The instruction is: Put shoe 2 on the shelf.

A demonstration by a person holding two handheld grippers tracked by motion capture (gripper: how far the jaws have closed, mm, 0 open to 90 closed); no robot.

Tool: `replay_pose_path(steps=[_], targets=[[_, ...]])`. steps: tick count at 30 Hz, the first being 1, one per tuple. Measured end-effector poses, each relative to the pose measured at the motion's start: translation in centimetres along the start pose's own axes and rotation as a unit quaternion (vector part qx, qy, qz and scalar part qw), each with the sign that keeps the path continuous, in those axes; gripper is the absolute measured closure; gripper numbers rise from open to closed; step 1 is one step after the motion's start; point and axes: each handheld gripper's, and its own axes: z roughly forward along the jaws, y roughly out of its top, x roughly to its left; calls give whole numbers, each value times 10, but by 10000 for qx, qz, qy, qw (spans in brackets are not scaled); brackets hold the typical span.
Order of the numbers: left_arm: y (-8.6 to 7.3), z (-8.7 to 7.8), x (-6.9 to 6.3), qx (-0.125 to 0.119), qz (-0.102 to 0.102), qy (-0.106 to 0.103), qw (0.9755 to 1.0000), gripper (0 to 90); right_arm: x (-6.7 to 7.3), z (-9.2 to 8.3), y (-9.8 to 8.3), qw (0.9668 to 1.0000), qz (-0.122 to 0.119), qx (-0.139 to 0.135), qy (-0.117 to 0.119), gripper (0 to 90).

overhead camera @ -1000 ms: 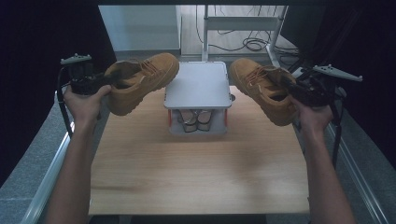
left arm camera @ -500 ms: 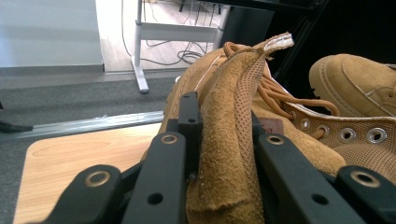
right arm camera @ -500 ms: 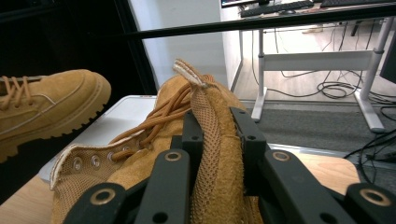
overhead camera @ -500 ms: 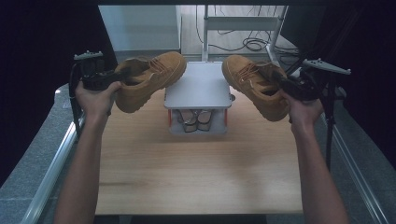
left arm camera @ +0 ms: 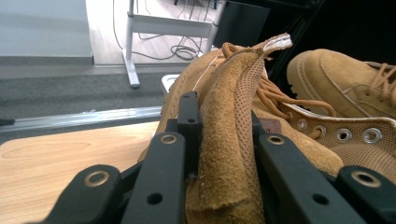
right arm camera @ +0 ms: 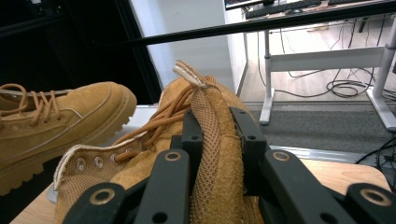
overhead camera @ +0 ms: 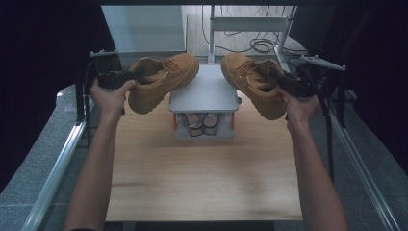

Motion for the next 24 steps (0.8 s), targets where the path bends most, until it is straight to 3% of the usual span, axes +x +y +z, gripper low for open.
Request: replay_pose_path(steps=[10, 17, 24], targets=[[4, 8, -7, -18, -42, -7, 10000, 778, 6, 12, -1, 10000, 95, 16, 17, 779], [6, 15, -11, -80, -213, -42, 9997, 776, 13, 26, -1, 9999, 113, 20, -41, 778], [14, 27, -12, -17, -393, -17, 9992, 772, 26, 50, 2, 9995, 295, 53, 14, 777]])
